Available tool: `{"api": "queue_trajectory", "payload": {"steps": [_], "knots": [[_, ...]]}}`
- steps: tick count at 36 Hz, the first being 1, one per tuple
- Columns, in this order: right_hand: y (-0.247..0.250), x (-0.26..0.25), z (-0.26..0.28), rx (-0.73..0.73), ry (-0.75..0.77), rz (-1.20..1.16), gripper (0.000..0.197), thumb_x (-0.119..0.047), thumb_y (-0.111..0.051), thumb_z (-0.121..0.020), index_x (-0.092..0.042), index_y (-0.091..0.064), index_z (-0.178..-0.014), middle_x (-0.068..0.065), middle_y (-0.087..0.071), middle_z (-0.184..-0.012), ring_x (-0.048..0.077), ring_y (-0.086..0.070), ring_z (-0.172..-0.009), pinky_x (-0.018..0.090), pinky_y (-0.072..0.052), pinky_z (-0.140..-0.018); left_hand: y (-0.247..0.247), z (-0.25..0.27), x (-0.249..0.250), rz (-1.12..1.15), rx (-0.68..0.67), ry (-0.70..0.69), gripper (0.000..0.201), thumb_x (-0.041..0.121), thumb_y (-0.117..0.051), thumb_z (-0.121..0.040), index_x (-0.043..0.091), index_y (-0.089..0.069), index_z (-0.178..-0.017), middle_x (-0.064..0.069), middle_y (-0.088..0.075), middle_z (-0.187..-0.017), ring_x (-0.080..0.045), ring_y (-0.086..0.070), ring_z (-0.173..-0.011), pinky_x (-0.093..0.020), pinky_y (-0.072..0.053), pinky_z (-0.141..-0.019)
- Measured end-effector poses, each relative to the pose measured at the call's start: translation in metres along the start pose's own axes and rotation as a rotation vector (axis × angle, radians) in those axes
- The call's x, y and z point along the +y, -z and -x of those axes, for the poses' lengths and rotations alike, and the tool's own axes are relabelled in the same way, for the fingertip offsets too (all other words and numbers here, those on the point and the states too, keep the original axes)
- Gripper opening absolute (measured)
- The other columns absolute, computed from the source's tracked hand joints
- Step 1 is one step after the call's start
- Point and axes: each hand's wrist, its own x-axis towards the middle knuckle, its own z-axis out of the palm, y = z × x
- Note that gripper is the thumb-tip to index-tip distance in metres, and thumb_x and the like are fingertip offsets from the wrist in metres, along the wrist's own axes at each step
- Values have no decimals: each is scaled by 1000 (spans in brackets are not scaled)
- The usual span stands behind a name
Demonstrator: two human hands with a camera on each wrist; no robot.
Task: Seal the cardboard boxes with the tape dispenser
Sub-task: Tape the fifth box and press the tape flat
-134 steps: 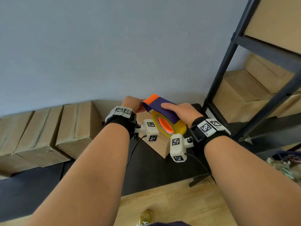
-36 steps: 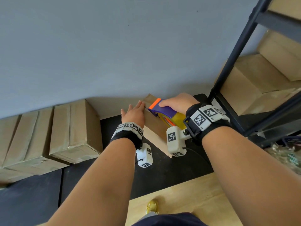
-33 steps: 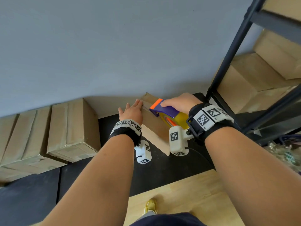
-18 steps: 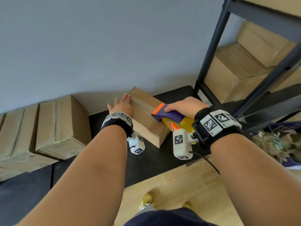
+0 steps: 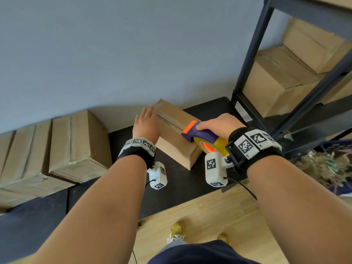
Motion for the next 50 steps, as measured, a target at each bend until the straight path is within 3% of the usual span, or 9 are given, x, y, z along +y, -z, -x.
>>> {"api": "queue_trajectory", "payload": {"steps": [6, 12, 23, 29, 35, 41, 44, 47, 50], "knots": [[-1, 2, -4, -14, 5, -8, 35, -49, -70, -82, -21, -51, -75, 1, -57, -80, 14, -54, -74, 29, -43, -74, -12, 11, 14, -101, -237, -162, 52, 33, -17, -105, 18, -10, -154, 0, -3, -161, -21, 0, -148, -42, -3, -120], [-4, 2, -8, 7, 4, 11, 36, -50, -70, -81, -20, -51, -75, 2, -57, -80, 15, -54, -73, 31, -44, -76, -13, 9, 17, -183, -317, -151, 54, 36, -13, -104, 19, 0, -154, 1, 5, -161, -22, 4, -148, -46, -4, -120], [-2, 15, -15, -36, -1, -72, 35, -50, -72, -80, -21, -52, -79, 0, -58, -86, 17, -58, -82, 31, -47, -83, -23, 27, 42, 7, -166, -112, 51, 32, -18, -105, 27, -5, -154, 3, 1, -161, -20, 3, -148, -45, 0, -120], [-2, 37, -17, -85, -31, -191, 61, -57, -73, -77, -13, -61, -116, 4, -65, -103, 16, -61, -88, 27, -46, -73, -29, 23, 41, -21, -178, -89, 51, 34, -14, -105, 26, -5, -154, 3, 2, -161, -19, 5, -148, -46, 3, -119], [-3, 58, -12, -98, -52, -242, 67, -60, -72, -76, -12, -61, -120, 4, -67, -103, 16, -63, -88, 25, -43, -65, -28, 23, 45, -40, -205, -66, 51, 34, -13, -105, 25, -4, -154, 3, 2, -161, -19, 6, -148, -46, 6, -119], [11, 81, -6, -166, -67, -233, 63, -60, -72, -74, -12, -64, -114, 9, -71, -104, 24, -68, -95, 40, -52, -96, -26, 23, 48, -43, -217, -47, 51, 35, -12, -104, 26, -3, -154, 4, 3, -161, -18, 7, -148, -45, 8, -119], [17, 97, -3, -211, -88, -198, 61, -62, -71, -72, -13, -67, -108, 9, -73, -99, 25, -70, -94, 43, -51, -99, -25, 24, 50, -44, -208, -34, 51, 35, -12, -104, 27, -4, -154, 4, 2, -161, -19, 6, -148, -45, 9, -119], [13, 101, -1, -207, -82, -203, 59, -60, -71, -75, -12, -66, -109, 9, -72, -100, 24, -69, -93, 38, -52, -95, -23, 25, 53, -39, -187, -25, 50, 35, -13, -104, 27, -6, -154, 3, 0, -161, -19, 4, -148, -44, 5, -120], [6, 97, -1, -149, -61, -164, 55, -57, -69, -80, -10, -63, -108, 7, -68, -97, 20, -65, -85, 28, -49, -74, -23, 29, 57, -24, -126, 9, 50, 37, -15, -104, 25, -13, -153, 1, -9, -161, -21, -3, -148, -43, -3, -120]]}}
